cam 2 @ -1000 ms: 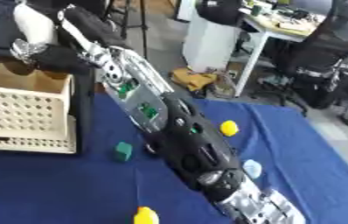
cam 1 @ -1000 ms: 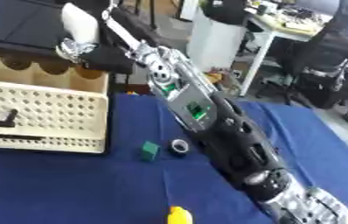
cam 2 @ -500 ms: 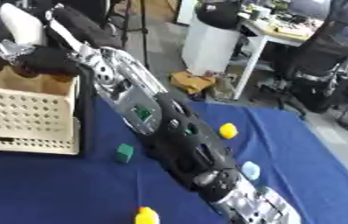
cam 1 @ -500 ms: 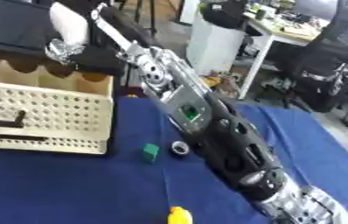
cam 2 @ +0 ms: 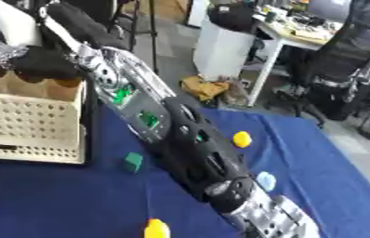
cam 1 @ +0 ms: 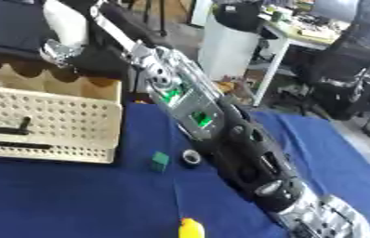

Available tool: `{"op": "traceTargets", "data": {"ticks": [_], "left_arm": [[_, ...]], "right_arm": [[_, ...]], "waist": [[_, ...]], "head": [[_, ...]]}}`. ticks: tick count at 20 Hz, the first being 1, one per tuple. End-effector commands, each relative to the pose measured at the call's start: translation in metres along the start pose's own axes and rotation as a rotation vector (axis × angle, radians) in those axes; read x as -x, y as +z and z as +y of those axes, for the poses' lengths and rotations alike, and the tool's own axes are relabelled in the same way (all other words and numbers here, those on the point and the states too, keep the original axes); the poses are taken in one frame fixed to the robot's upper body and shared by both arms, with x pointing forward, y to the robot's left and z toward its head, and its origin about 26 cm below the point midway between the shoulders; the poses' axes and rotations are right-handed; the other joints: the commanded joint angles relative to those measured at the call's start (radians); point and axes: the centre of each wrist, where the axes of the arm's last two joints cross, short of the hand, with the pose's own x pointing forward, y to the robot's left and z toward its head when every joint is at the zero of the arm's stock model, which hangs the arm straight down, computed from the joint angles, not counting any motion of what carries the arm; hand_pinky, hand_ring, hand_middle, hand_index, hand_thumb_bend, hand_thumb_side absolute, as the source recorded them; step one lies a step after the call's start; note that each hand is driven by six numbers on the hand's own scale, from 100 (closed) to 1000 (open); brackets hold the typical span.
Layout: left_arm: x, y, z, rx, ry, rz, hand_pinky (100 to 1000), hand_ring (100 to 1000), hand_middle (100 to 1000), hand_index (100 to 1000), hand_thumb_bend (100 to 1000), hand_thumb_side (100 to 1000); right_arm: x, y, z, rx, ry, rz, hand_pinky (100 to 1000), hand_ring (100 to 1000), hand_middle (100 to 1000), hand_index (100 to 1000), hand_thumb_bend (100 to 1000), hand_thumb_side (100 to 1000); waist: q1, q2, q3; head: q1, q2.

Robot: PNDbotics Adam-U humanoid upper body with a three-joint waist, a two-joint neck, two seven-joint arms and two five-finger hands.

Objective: Pick up objects from table and place into drawer.

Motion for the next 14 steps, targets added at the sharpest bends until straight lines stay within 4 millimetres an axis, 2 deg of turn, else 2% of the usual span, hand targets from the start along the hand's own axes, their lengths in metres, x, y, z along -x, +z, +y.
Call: {"op": "traceTargets", "data": {"ticks": [1,9,14], "left_arm": [[-0.0059,-0.0036,0.0025,0.0,-0.003,-0.024,641,807,726,919,100,1000],[-0.0067,-0.0047,0.0018,-0.001,0.004,-0.028,640,807,725,919,100,1000],[-0.0073,-0.0056,0.0013,-0.002,0.009,-0.031,639,807,725,919,100,1000]], "right_arm": [[-0.0065,-0.0002,-0.0131,0.027,0.0,-0.022,432,564,239,508,110,732],[-0.0097,0.0003,-0.0115,0.017,0.005,-0.035,431,571,240,509,115,720],[-0.0081,0.0005,-0.008,0.009,0.017,-0.032,447,592,259,520,124,747]], "waist": [[0.015,-0.034,-0.002],[0.015,-0.034,-0.001],[0.015,-0.029,0.002]], "head": [[0.007,0.01],[0.021,0.011],[0.024,0.001]]}}
